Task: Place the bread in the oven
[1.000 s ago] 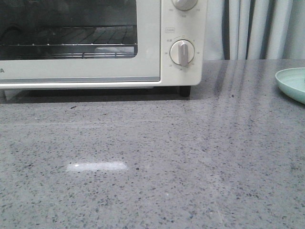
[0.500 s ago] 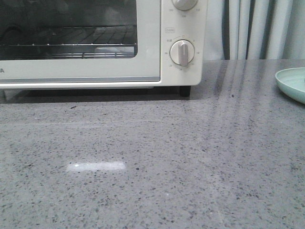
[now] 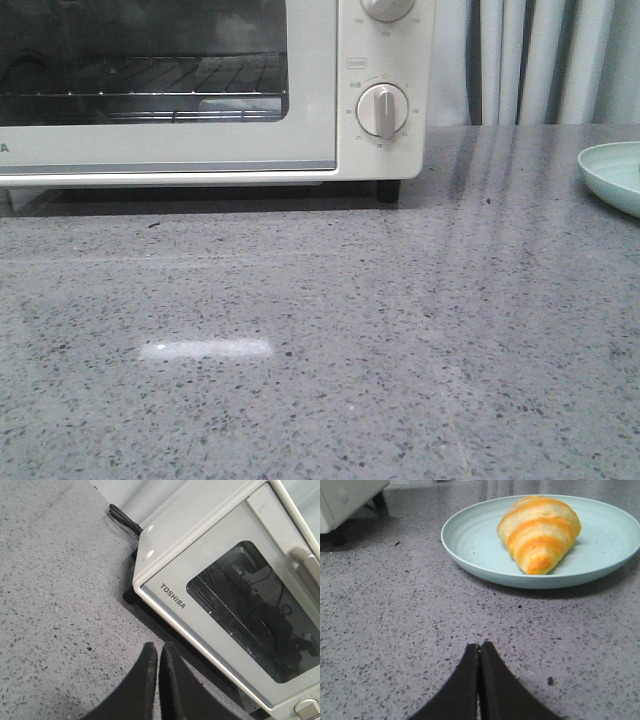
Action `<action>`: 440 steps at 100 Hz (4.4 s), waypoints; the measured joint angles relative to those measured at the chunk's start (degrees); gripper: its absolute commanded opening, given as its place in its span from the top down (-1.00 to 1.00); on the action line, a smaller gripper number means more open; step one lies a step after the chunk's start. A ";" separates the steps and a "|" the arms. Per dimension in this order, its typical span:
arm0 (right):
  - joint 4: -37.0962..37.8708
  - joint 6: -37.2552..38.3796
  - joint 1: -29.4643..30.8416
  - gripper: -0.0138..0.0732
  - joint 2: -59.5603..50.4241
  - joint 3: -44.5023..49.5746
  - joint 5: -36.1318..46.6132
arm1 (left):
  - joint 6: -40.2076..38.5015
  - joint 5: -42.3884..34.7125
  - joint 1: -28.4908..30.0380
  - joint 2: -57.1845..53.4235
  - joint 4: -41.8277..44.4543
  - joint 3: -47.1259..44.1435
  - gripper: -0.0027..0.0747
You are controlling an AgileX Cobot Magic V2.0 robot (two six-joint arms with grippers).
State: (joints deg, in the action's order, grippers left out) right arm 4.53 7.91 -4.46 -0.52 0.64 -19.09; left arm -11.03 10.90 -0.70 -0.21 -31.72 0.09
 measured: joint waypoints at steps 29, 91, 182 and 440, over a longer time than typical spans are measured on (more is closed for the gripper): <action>0.00 0.00 0.00 0.84 0.00 0.00 0.00 | 0.00 0.00 0.00 0.00 0.00 0.00 0.99; 0.00 0.00 0.00 0.84 0.00 0.00 0.00 | 0.00 0.00 0.00 0.00 0.00 0.00 0.99; -14.35 0.10 0.03 0.84 0.00 0.00 27.47 | 2.89 -12.28 0.00 0.00 2.58 0.00 0.99; -14.99 -4.15 0.03 0.84 8.66 -14.24 9.55 | 40.44 -2.42 -20.65 55.67 -5.50 40.35 0.99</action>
State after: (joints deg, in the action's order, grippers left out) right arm -10.46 3.77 -4.43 8.13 -13.59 -9.54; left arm 29.40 8.48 -21.34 55.45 -37.23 40.44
